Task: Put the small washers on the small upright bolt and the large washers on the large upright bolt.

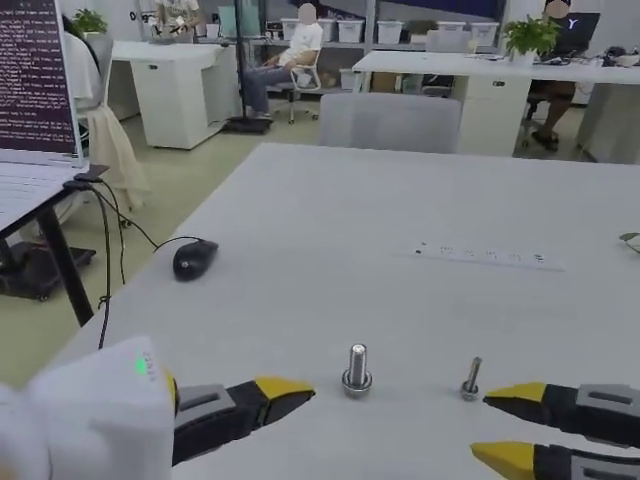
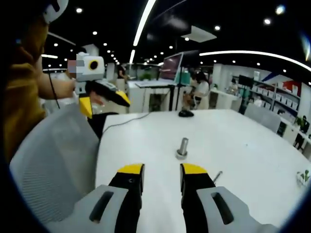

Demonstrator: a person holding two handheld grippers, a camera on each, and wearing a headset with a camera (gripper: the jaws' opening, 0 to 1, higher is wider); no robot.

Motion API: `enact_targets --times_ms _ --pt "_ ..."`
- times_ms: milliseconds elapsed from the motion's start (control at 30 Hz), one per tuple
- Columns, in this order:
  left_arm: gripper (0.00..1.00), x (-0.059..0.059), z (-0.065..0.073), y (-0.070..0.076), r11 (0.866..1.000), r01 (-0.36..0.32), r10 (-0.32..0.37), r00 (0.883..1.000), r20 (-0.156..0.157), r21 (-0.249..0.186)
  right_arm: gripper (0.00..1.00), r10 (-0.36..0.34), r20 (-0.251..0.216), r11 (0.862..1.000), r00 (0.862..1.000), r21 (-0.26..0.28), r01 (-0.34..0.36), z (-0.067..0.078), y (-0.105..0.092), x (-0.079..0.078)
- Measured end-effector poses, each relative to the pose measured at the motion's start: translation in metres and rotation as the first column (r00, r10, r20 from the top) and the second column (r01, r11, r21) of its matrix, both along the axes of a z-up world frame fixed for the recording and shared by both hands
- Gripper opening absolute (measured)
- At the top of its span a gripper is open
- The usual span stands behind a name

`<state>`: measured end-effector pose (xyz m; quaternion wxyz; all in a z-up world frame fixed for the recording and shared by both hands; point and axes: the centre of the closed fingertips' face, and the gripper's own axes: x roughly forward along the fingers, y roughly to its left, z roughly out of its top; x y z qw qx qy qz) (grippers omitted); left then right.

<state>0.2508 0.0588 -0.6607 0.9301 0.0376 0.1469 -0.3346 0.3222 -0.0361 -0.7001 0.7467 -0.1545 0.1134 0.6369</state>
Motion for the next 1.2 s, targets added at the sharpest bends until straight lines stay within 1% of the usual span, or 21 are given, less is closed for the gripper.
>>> enact_targets --times_ms 67,167,200,233,333,367,433,467,533,567,633,700,767,833,900,1067,1100,1133,1200 --pt "0.52 -0.002 0.001 -0.002 1.000 0.003 -0.003 1.000 0.001 -0.005 0.34 -0.008 -0.023 1.000 1.000 0.009 0.009 -0.001 -0.007 -0.006" --pt "0.52 -0.006 0.000 -0.005 1.000 0.006 -0.006 1.000 -0.003 -0.014 0.36 -0.022 -0.035 1.000 0.999 0.009 0.022 -0.003 -0.015 -0.012" --pt "0.52 -0.008 0.000 -0.006 1.000 0.009 -0.009 1.000 -0.003 -0.013 0.36 -0.017 -0.061 1.000 0.998 0.012 0.017 -0.004 -0.019 -0.018" --pt "0.52 -0.010 -0.001 -0.006 1.000 0.011 -0.011 1.000 -0.004 -0.009 0.37 -0.020 -0.069 1.000 0.997 0.017 0.021 -0.004 -0.021 -0.021" --pt "0.52 -0.016 -0.002 -0.005 1.000 0.017 -0.017 1.000 -0.006 -0.010 0.38 -0.015 -0.082 0.999 0.997 0.031 0.018 -0.005 -0.027 -0.036" --pt "0.52 -0.018 -0.002 -0.005 1.000 0.023 -0.023 1.000 -0.011 -0.012 0.39 -0.020 -0.085 0.999 0.996 0.031 0.023 -0.006 -0.031 -0.039" --pt "0.53 -0.024 -0.002 -0.006 0.999 0.042 -0.042 0.999 -0.019 -0.014 0.41 -0.039 -0.107 0.998 0.993 0.054 0.045 -0.004 -0.036 -0.045" --pt "0.53 -0.027 -0.001 -0.007 0.999 0.050 -0.051 0.999 -0.021 -0.018 0.42 -0.053 -0.120 0.995 0.991 0.072 0.062 -0.002 -0.038 -0.048" --pt "0.53 -0.029 0.003 -0.007 0.998 0.054 -0.054 0.998 -0.015 -0.031 0.43 -0.081 -0.114 0.992 0.990 0.089 0.092 0.000 -0.042 -0.048" --pt "0.53 -0.030 0.006 -0.008 0.997 0.052 -0.053 0.999 -0.007 -0.050 0.43 -0.082 -0.120 0.991 0.989 0.093 0.094 0.000 -0.045 -0.050" --pt "0.54 -0.029 0.007 -0.006 0.997 0.040 -0.040 0.999 -0.002 -0.062 0.43 -0.103 -0.123 0.988 0.987 0.099 0.116 0.000 -0.048 -0.048" --pt "0.54 -0.028 0.006 -0.002 0.997 0.026 -0.026 1.000 0.000 -0.068 0.43 -0.106 -0.126 0.988 0.986 0.099 0.119 -0.001 -0.050 -0.048" --pt "0.54 -0.025 0.003 0.003 0.998 0.006 -0.006 1.000 0.002 -0.068 0.43 -0.121 -0.123 0.987 0.985 0.091 0.133 -0.003 -0.053 -0.047" --pt "0.53 -0.022 0.002 0.007 0.998 -0.014 0.014 1.000 0.004 -0.061 0.43 -0.137 -0.123 0.984 0.983 0.101 0.150 -0.002 -0.055 -0.046" --pt "0.53 -0.020 0.003 0.009 0.998 -0.018 0.018 1.000 0.005 -0.065 0.43 -0.152 -0.119 0.980 0.981 0.111 0.165 0.001 -0.056 -0.045" --pt "0.53 -0.018 0.004 0.008 0.998 -0.015 0.016 1.000 0.012 -0.056 0.43 -0.166 -0.113 0.976 0.980 0.121 0.179 0.005 -0.057 -0.046" --pt "0.53 -0.018 0.005 0.007 0.998 -0.012 0.013 1.000 0.013 -0.058 0.43 -0.168 -0.114 0.976 0.979 0.124 0.181 0.006 -0.057 -0.046" --pt "0.53 -0.018 0.005 0.006 0.998 -0.008 0.009 1.000 0.012 -0.064 0.43 -0.168 -0.127 0.974 0.978 0.133 0.184 0.008 -0.056 -0.047" --pt "0.53 -0.019 0.004 0.004 0.998 -0.006 0.006 1.000 0.008 -0.062 0.43 -0.153 -0.127 0.976 0.980 0.139 0.170 0.009 -0.054 -0.051"
